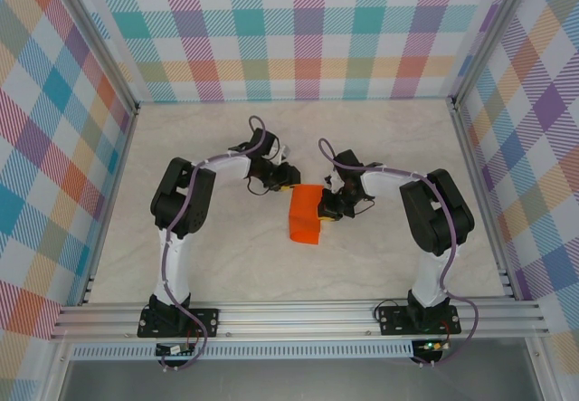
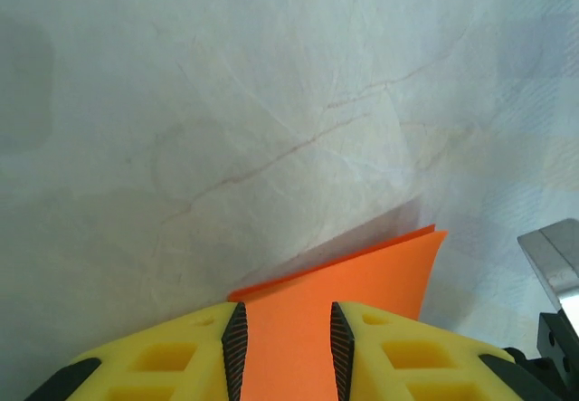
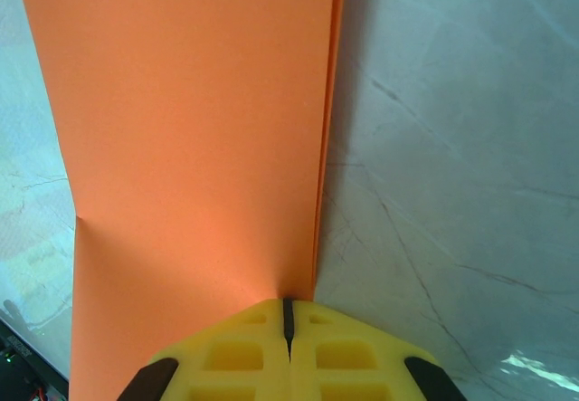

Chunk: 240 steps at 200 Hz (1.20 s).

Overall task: Fold a paper plane with a square sheet of paper (fold left side to right side)
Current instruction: First fold the square sheet of paper in half at the center of the table, then hold the square sheet of paper at the center of the table.

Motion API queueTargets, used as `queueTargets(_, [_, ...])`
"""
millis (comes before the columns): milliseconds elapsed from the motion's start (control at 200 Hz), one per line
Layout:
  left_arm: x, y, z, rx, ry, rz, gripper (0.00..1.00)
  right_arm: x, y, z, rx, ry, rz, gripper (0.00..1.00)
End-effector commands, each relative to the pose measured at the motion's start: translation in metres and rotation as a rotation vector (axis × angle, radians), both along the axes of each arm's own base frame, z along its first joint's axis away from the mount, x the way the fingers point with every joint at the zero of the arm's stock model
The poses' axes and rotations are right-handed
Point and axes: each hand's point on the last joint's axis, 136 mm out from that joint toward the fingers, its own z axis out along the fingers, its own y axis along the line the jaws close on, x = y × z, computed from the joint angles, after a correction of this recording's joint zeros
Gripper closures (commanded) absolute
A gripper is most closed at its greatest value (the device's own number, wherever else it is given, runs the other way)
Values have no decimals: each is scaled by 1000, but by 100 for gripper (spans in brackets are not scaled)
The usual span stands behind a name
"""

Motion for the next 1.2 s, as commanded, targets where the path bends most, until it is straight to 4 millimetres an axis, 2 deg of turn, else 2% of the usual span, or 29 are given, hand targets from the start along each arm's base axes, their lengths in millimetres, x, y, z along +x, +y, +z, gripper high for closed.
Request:
queueTargets(0, [25, 23, -4, 23, -18, 61, 67, -38, -38, -47, -220, 134, 11, 95])
queueTargets(165, [32, 35, 12, 4, -44, 80, 66, -38, -38, -47, -221, 133, 12, 95])
queueTargets(240, [25, 38, 33, -10, -89, 83, 66, -37, -37, -46, -218, 129, 8, 95])
queueTargets(360, [-1, 35, 56, -54, -130, 79, 66, -36, -36, -46, -216, 126, 7, 95])
queueTargets(450, [-27, 16, 59, -81, -131, 27, 67, -35, -36, -46, -215, 124, 8, 95])
queueTargets(570, [-51, -14, 50, -89, -105, -37, 68, -35, -36, -45, -214, 122, 6, 95])
queueTargets(735, [-60, -37, 28, -70, -77, -68, 69, -34, -34, -43, -206, 118, 5, 95])
queueTargets(1005, [-64, -36, -10, -1, -20, -61, 69, -29, -25, -37, -159, 87, -2, 95])
queueTargets(1085, [-68, -34, -16, 13, -8, -65, 69, -23, -18, -26, -110, 45, -5, 95])
queueTargets(1195, [-71, -31, -20, 28, -2, -60, 69, -8, -8, 3, -31, -51, -10, 95])
